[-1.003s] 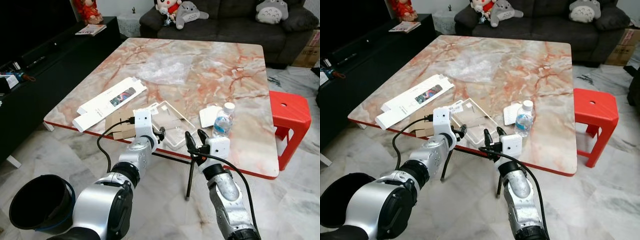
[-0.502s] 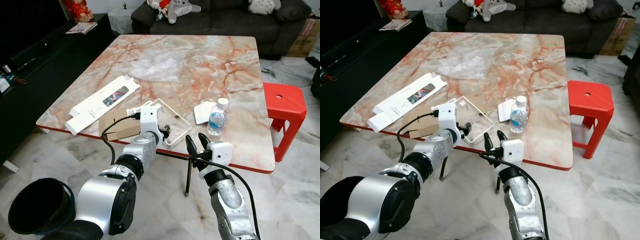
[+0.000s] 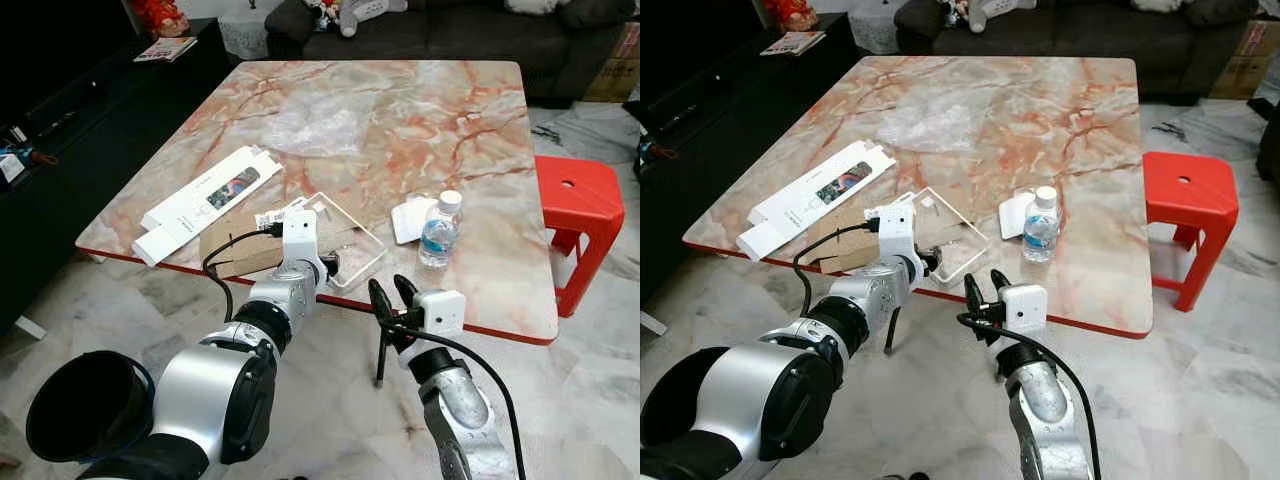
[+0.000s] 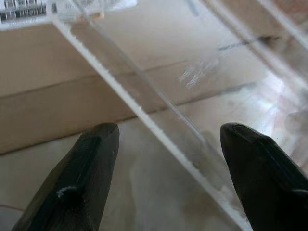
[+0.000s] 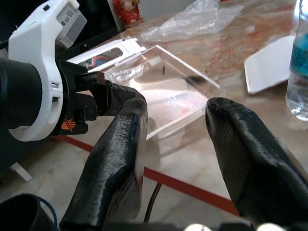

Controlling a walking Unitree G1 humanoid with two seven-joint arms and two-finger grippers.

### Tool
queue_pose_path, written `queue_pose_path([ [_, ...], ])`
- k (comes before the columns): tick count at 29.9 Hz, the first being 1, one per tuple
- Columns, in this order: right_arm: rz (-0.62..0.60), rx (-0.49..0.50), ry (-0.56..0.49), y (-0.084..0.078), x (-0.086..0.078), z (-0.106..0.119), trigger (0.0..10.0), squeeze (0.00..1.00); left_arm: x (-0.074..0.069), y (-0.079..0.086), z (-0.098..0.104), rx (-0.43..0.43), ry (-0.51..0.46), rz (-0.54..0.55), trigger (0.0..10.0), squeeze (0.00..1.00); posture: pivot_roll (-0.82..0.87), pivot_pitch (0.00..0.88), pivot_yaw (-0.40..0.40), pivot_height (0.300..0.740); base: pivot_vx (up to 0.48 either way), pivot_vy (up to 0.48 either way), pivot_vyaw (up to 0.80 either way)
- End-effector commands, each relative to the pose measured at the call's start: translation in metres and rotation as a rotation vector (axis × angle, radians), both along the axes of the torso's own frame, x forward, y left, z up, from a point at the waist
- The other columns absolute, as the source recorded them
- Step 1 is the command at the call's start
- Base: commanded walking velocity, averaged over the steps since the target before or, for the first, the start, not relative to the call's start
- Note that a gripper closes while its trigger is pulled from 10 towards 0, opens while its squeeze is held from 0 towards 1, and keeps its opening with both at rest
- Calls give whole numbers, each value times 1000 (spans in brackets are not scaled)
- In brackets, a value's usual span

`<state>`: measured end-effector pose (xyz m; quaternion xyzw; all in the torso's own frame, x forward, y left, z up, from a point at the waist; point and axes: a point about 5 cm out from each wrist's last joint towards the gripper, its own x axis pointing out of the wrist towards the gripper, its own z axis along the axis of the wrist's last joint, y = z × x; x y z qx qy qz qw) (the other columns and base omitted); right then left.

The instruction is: Picking trash to rubbish bin

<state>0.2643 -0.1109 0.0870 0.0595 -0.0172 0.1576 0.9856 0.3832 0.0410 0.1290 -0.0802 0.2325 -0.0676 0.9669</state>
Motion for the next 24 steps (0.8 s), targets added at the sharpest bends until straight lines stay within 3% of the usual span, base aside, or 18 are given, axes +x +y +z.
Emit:
queue_pose_path([
  [1,16,17,-8,6,-2,5,10000,0,-5,-2,-9,18,48,4,10000,0,40,93,139,740,0,0,0],
  [6,17,19,8,8,-6,3,10000,0,-5,-4,-9,13,53,12,10000,0,35,101,137,740,0,0,0],
  [7,19,22,9,9,-7,3,10000,0,-6,-4,-10,12,55,15,8902,0,31,105,136,740,0,0,0],
  [8,19,23,10,9,-7,3,10000,0,-6,-4,-10,12,56,19,5529,0,30,107,136,740,0,0,0],
  [9,19,24,11,9,-8,4,10000,0,-6,-3,-11,12,58,24,3765,0,28,111,136,740,0,0,0],
  [11,19,25,13,9,-8,4,10000,0,-6,-3,-11,13,61,30,3765,0,28,111,136,740,0,0,0],
  [12,19,25,13,9,-8,4,10000,0,-6,-3,-11,13,61,30,0,0,28,111,136,740,0,0,0],
  [24,5,2,24,3,-9,3,10000,0,-3,0,-6,-22,44,68,0,0,29,141,129,740,0,0,0],
])
